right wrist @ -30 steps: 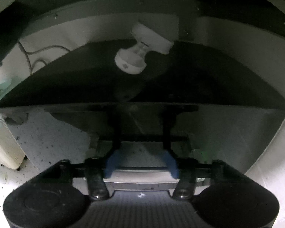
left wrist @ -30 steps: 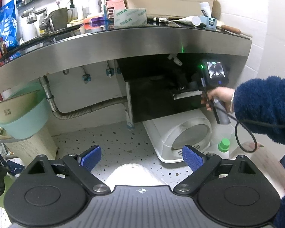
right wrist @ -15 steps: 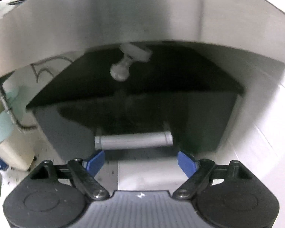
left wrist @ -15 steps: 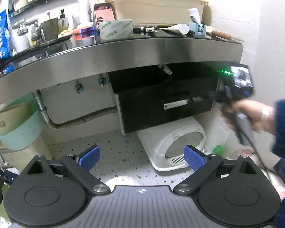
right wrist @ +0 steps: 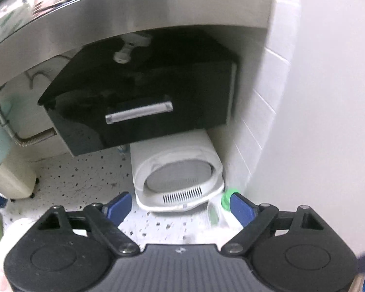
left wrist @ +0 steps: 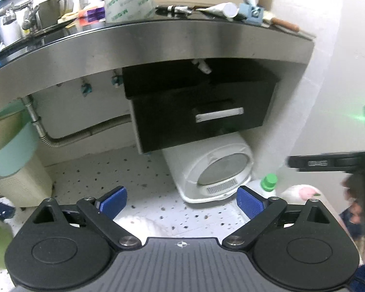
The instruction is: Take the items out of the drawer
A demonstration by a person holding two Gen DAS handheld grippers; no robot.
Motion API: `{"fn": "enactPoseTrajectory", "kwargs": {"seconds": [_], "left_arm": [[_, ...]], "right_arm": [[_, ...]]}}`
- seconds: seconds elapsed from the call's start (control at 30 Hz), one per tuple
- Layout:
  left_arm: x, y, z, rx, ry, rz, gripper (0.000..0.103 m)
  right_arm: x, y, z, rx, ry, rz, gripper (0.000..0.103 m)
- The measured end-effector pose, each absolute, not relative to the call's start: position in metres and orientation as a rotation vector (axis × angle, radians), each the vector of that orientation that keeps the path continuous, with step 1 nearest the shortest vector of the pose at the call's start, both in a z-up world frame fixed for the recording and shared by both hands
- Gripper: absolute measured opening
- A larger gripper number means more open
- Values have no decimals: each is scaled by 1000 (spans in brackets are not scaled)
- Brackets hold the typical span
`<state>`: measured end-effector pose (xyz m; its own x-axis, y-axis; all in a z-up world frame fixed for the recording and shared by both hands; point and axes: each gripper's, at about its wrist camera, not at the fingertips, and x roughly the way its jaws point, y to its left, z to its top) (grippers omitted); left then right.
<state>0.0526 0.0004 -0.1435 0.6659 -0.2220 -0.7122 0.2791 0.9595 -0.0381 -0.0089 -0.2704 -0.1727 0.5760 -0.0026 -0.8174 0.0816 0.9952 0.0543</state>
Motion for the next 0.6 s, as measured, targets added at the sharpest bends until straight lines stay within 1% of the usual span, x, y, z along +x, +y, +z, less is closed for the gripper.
{"fn": "enactPoseTrajectory", "kwargs": {"seconds": [0.17, 0.37, 0.6], "left_arm": [[59, -6, -140, 63, 821, -286, 98], [45, -9, -122, 57, 791, -304, 98], [32, -13, -98, 28, 789, -320, 98]], "right_arm": [[-29, -282, -152, 153, 980, -54, 88], [-52, -276, -120, 45, 997, -97, 88], [-83, -257, -76, -74, 870, -99, 90]]}}
